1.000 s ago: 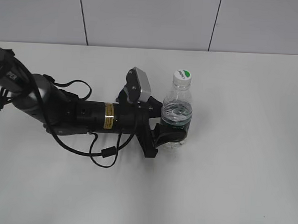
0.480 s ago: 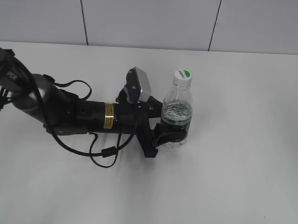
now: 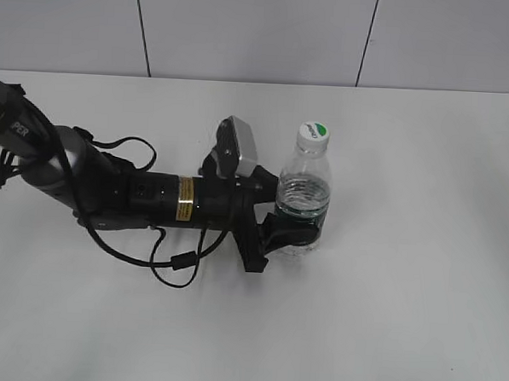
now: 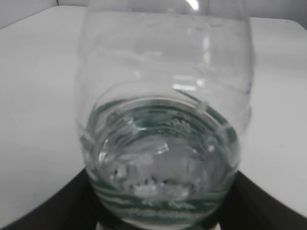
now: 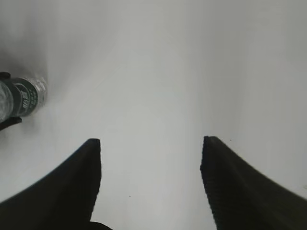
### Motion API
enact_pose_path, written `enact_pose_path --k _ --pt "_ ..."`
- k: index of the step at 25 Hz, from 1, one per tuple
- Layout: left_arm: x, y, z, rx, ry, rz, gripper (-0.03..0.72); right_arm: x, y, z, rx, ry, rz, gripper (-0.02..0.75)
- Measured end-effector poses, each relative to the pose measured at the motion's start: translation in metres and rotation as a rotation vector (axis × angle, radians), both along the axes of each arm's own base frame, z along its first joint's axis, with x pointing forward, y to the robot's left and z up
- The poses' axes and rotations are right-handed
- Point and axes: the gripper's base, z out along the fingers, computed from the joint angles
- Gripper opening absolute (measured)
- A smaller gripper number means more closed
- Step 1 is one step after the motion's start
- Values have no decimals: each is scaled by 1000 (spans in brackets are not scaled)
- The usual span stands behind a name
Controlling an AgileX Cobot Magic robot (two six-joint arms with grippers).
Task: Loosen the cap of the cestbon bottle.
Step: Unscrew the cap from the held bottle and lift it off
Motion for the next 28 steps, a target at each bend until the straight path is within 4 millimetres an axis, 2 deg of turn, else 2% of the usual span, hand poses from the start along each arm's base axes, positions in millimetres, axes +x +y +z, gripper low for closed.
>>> enact_pose_path --k 3,6,14,20,24,28 --pt "-3 0 0 7 -9 -36 418 13 7 -4 45 11 15 461" --pt "-5 -1 -1 8 -15 -67 416 17 24 -8 56 23 65 449" --pt "-7 -1 -1 9 -19 -89 416 8 110 -15 51 43 319 444" --pt "-7 -1 -1 9 -19 -91 416 3 165 -10 55 12 462 442" --pt "-7 -1 -1 9 -19 -91 416 1 184 -16 53 21 510 442" --pt "-7 -1 -1 10 -19 -92 416 2 191 -25 38 41 525 442"
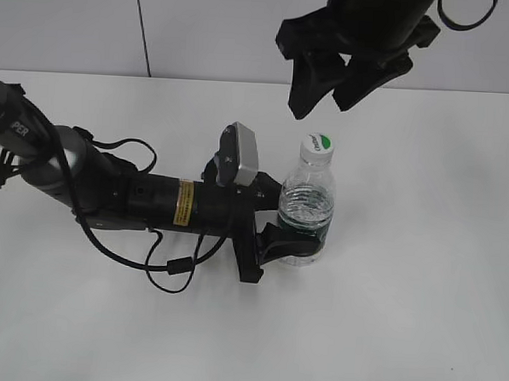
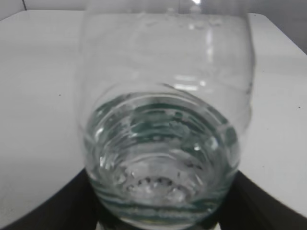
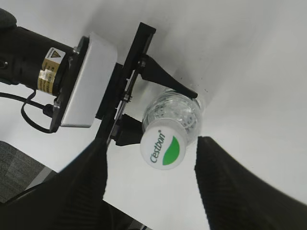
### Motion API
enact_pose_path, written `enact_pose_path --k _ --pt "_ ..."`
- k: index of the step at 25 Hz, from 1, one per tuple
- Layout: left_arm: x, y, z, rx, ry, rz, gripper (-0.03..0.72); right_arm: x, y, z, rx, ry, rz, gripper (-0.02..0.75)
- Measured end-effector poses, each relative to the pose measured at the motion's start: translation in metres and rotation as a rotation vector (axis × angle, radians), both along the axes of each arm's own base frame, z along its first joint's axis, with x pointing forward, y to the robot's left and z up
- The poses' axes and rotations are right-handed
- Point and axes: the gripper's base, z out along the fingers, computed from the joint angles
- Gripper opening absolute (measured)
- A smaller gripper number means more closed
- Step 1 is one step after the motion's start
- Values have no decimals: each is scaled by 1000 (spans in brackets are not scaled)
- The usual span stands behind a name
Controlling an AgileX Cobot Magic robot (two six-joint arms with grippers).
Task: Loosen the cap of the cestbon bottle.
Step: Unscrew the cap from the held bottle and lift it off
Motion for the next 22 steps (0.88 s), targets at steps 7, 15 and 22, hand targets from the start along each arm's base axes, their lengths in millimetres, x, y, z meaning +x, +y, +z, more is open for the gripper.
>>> enact_pose_path --k 7,15,22 --pt "0 0 0 1 0 0 416 -2 -3 -13 -39 29 -7 442" --pt "0 0 0 1 1 1 416 -4 -4 -20 -55 51 6 442" --pt "0 0 0 2 3 2 416 -3 -3 -24 -60 60 7 443"
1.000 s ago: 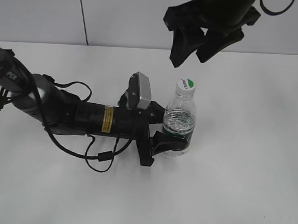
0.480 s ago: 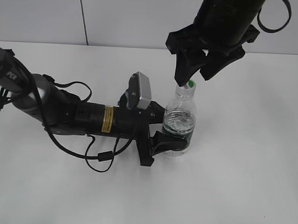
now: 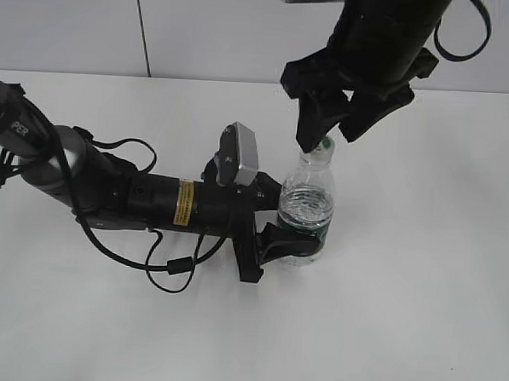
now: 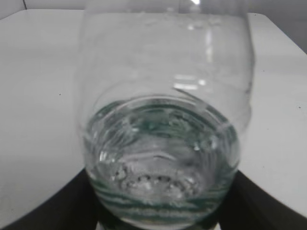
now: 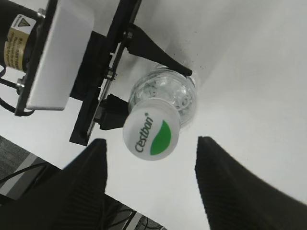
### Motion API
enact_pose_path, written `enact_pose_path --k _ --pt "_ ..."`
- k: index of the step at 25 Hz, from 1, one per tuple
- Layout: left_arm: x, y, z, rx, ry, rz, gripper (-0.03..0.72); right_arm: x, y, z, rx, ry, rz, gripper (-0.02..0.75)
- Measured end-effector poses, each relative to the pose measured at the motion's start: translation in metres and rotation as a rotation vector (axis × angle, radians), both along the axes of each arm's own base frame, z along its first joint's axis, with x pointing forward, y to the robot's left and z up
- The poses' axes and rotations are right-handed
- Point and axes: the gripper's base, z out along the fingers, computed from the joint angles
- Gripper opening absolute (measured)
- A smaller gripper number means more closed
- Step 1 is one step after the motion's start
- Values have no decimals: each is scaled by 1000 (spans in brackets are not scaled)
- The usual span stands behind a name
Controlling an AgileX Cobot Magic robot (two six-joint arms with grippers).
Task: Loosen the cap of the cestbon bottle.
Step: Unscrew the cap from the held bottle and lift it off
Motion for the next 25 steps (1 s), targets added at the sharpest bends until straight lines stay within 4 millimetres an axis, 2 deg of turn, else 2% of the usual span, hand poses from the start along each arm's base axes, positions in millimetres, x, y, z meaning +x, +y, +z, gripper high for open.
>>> enact_pose_path --k 5,11,14,18,25 --pt "0 0 0 3 1 3 416 5 4 -15 -17 35 0 443" --pt "0 0 0 4 1 3 415 5 4 -16 -19 38 0 440" --pt "0 0 0 4 1 3 415 5 4 -16 -19 38 0 396" --pt "0 0 0 4 3 4 415 5 4 -16 -19 37 1 299" --pt "0 0 0 5 4 5 415 5 4 -16 -27 16 84 299"
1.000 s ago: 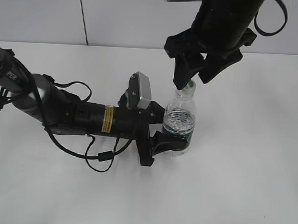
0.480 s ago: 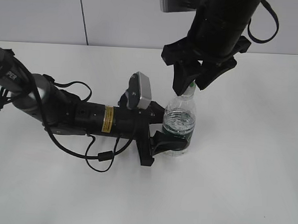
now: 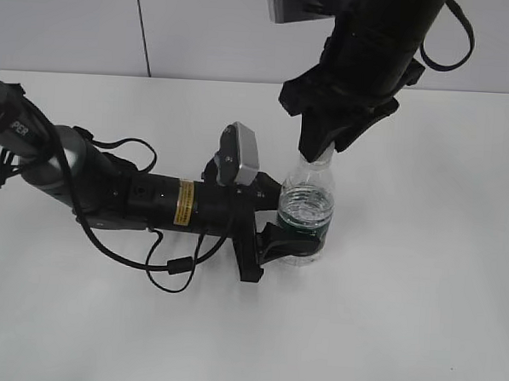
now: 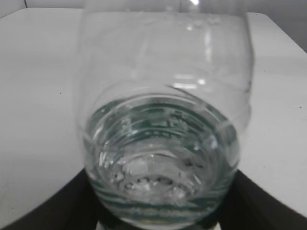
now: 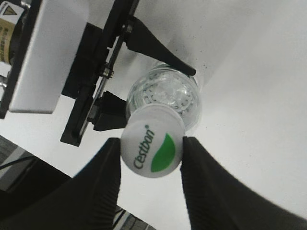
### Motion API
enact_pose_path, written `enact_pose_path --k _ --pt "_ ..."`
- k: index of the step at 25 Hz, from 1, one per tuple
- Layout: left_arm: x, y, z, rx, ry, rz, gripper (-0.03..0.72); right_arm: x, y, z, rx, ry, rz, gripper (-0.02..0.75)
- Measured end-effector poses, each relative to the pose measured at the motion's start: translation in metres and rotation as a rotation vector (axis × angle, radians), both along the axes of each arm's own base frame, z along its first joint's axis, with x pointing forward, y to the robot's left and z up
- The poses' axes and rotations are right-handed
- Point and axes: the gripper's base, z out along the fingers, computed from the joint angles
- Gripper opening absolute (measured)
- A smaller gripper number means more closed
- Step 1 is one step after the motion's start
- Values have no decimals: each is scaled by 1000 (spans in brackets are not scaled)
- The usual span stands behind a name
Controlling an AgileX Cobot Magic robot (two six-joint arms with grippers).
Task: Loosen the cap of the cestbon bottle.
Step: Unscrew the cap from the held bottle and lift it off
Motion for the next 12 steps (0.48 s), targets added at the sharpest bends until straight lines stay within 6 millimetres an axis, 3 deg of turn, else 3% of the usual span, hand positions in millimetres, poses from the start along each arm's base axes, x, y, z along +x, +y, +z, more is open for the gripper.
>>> enact_pose_path --k 3,10,12 --pt "0 0 0 0 0 0 415 0 0 0 -17 -55 209 299" --pt "0 0 0 1 0 0 415 2 -2 2 -94 -238 901 298" --pt "0 0 0 1 0 2 415 3 -3 2 -120 -267 1011 298"
